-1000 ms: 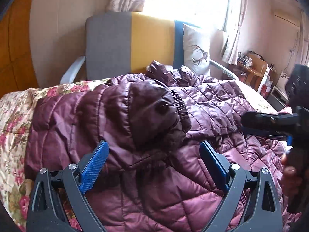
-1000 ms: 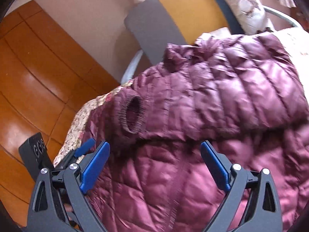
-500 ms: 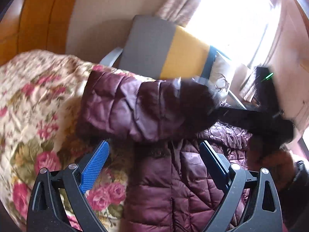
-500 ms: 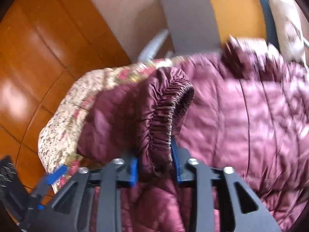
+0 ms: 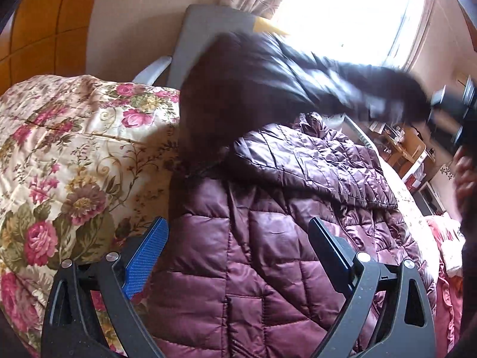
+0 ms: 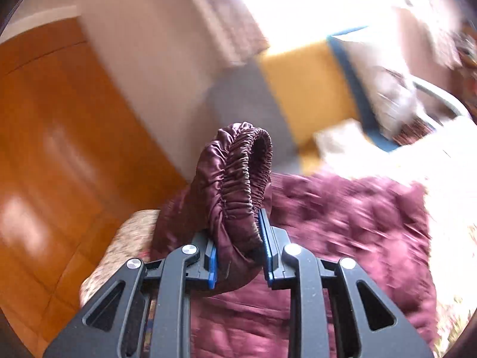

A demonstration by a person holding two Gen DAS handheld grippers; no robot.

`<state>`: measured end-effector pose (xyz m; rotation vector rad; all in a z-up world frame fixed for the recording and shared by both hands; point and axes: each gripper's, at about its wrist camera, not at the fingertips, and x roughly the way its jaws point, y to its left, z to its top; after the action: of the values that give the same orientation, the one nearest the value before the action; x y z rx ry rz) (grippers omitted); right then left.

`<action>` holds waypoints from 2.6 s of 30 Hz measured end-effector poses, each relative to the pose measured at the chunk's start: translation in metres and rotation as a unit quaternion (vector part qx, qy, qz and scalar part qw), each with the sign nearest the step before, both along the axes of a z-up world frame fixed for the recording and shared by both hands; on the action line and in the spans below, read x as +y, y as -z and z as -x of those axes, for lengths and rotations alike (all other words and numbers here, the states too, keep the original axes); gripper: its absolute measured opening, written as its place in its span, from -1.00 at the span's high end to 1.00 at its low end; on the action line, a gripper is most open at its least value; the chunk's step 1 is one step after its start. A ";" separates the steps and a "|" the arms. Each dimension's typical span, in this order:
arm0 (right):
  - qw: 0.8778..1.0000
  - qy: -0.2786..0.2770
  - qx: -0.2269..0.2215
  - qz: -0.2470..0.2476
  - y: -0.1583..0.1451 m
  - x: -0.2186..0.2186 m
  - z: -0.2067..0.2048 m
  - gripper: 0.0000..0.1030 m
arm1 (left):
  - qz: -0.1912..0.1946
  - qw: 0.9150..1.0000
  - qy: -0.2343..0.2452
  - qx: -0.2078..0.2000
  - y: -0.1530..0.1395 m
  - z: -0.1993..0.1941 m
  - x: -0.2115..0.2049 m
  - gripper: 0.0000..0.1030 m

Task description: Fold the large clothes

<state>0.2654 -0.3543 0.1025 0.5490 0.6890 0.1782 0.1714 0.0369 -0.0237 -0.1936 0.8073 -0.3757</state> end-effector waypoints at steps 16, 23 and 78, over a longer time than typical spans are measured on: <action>0.991 0.112 0.070 0.026 0.061 -0.091 0.027 -0.45 | -0.006 0.997 0.000 -0.079 -0.065 -0.079 -0.012 -0.82; 0.989 0.037 0.061 0.126 0.056 -0.025 -0.035 -0.45 | -0.005 0.996 0.021 -0.081 -0.069 -0.150 -0.051 -0.81; 0.979 -0.068 0.072 0.180 0.107 0.074 -0.100 -0.81 | -0.092 0.993 -0.071 -0.011 -0.001 -0.160 -0.056 -0.80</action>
<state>0.3654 -0.2807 -0.0043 0.1679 0.8775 0.1380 0.3312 -0.0192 -0.0229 -0.0738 0.7961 -0.1685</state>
